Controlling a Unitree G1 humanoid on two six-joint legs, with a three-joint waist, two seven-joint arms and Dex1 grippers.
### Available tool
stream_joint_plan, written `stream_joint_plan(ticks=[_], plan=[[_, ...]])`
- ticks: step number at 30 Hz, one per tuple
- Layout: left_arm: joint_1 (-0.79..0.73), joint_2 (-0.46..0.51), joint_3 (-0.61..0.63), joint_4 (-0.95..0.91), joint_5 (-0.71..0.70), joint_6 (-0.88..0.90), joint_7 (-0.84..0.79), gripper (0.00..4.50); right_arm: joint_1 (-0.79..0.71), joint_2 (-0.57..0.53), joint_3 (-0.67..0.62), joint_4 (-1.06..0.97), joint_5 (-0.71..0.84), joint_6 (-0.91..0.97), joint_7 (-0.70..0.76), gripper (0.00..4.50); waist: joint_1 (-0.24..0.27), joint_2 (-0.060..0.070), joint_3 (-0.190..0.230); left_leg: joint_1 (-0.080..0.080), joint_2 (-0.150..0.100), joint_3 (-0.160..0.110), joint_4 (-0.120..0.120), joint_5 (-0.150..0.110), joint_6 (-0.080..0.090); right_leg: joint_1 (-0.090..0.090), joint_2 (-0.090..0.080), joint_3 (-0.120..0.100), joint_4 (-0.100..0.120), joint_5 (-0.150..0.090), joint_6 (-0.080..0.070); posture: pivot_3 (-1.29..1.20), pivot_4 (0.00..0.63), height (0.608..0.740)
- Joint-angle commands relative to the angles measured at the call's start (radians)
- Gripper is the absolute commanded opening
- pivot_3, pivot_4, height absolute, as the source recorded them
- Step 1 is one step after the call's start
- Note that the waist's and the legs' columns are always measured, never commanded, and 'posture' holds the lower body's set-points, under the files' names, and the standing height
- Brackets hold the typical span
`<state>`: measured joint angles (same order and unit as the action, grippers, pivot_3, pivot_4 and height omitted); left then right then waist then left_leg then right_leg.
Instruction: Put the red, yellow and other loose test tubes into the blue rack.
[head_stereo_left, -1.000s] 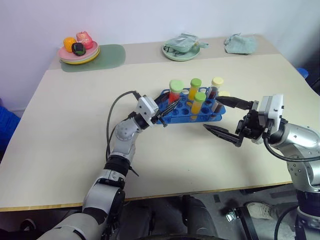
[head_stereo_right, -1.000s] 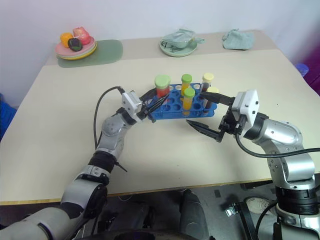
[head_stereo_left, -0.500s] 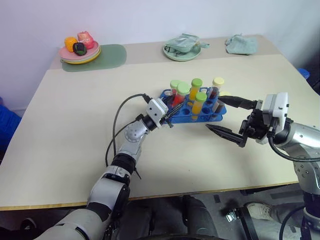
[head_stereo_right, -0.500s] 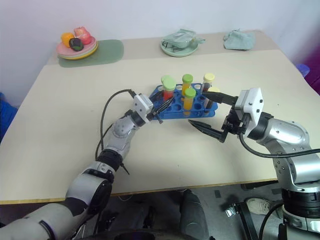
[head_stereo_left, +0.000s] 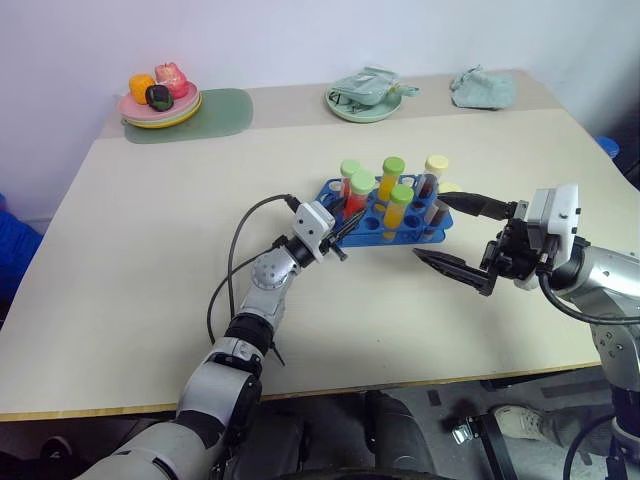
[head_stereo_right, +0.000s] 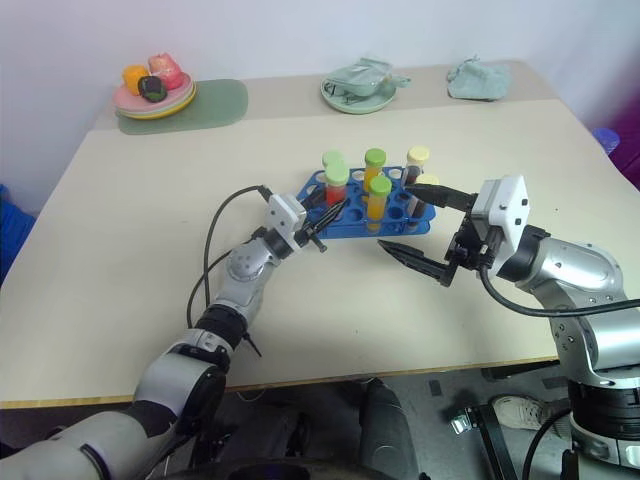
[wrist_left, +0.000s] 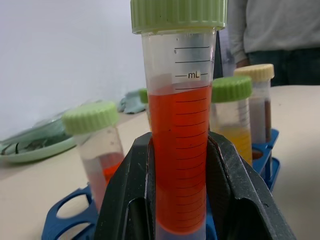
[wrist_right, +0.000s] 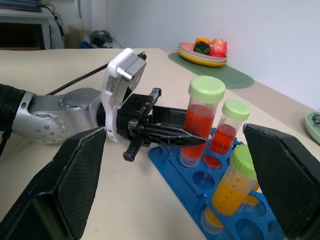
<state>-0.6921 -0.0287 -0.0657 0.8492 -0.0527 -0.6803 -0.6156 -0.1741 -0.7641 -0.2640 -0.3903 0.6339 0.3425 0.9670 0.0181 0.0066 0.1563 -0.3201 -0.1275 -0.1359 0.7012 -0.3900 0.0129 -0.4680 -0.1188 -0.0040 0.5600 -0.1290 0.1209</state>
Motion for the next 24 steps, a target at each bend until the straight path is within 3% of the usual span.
stream_joint_plan(ticks=[1,24], plan=[[0.015,-0.009,-0.009,-0.036,-0.017,0.014,-0.010,0.74,-0.006,-0.015,-0.034,-0.025,0.013,-0.008,-0.001,4.50,-0.001,0.000,0.000,0.000,0.000,0.000,0.000,0.000,0.000,0.000,0.000,0.000,0.000,0.000,0.000,0.00,0.150,0.740],[0.054,-0.031,-0.013,-0.094,-0.038,0.096,-0.041,0.74,0.049,-0.087,-0.039,0.011,0.012,0.064,0.039,4.50,0.021,0.000,0.000,0.001,0.000,0.001,0.000,0.000,0.000,0.001,0.000,0.000,-0.001,0.000,0.000,0.00,0.150,0.740]])
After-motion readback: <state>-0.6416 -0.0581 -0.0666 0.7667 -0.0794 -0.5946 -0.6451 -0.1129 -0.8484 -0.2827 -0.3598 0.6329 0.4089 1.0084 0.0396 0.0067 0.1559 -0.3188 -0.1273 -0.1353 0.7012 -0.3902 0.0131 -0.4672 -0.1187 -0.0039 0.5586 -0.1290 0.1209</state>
